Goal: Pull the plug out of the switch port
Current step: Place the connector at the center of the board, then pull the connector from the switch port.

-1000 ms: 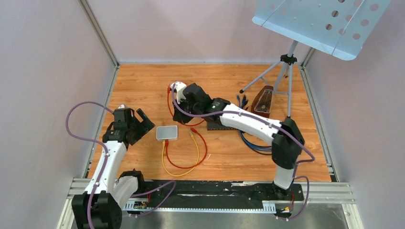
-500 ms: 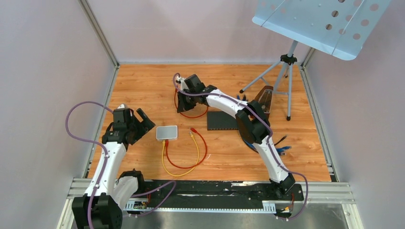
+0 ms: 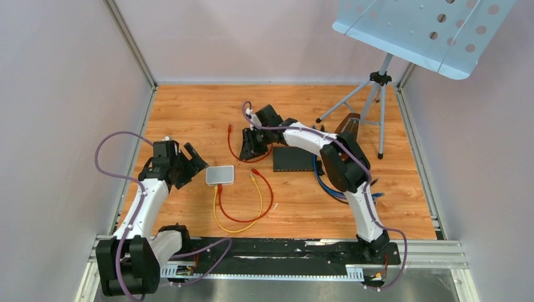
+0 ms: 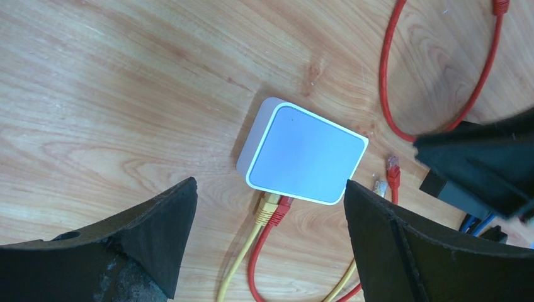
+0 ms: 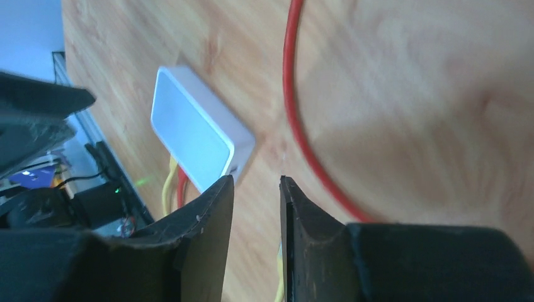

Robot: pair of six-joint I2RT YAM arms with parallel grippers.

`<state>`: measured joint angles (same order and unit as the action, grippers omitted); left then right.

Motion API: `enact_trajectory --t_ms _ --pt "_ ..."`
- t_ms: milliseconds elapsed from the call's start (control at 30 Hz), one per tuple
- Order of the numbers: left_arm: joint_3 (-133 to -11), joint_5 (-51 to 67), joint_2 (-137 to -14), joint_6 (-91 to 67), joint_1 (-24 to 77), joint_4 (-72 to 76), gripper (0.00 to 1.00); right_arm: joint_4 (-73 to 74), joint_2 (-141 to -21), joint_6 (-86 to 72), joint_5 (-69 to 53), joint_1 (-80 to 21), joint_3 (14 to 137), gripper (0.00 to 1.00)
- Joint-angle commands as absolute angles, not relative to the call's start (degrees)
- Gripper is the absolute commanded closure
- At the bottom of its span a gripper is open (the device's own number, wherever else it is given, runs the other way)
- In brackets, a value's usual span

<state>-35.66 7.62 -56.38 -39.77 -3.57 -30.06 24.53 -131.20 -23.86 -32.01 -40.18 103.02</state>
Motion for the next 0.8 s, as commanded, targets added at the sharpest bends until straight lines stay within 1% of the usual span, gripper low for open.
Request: enact_trajectory --t_ms 0,133,233,367,467,533,767 --pt "-35.1 10.4 -60.5 -38.0 -4.0 -25.8 0.08 9.0 -117.5 -35.4 -35.3 -41.3 88.1 0.67" --pt "-36.0 12.9 -65.7 -35.8 -4.0 -23.6 0.14 -10.1 -110.6 -50.2 -32.8 -44.4 71.5 0.66" --pt "-37.0 13.7 -68.8 -34.0 -4.0 -22.9 0.2 -17.1 -109.0 -55.0 -27.8 -48.2 65.5 0.64" --pt "-37.3 14.5 -72.2 -32.6 -4.0 -21.4 0.23 -19.0 -112.8 -60.9 -23.3 -52.1 65.2 0.65" --pt "-36.8 15.7 -73.8 -32.6 -4.0 -20.3 0.27 -26.9 -115.7 -67.9 -22.5 -52.9 62.8 0.68" --pt "-36.5 17.0 -74.6 -32.7 -4.0 -19.4 0.3 -28.9 -116.6 -70.1 -20.1 -53.5 61.9 0.68" --pt "-35.3 18.9 -75.6 -33.2 -4.0 -17.4 0.34 -24.7 -118.4 -70.0 -14.5 -55.3 63.6 0.64"
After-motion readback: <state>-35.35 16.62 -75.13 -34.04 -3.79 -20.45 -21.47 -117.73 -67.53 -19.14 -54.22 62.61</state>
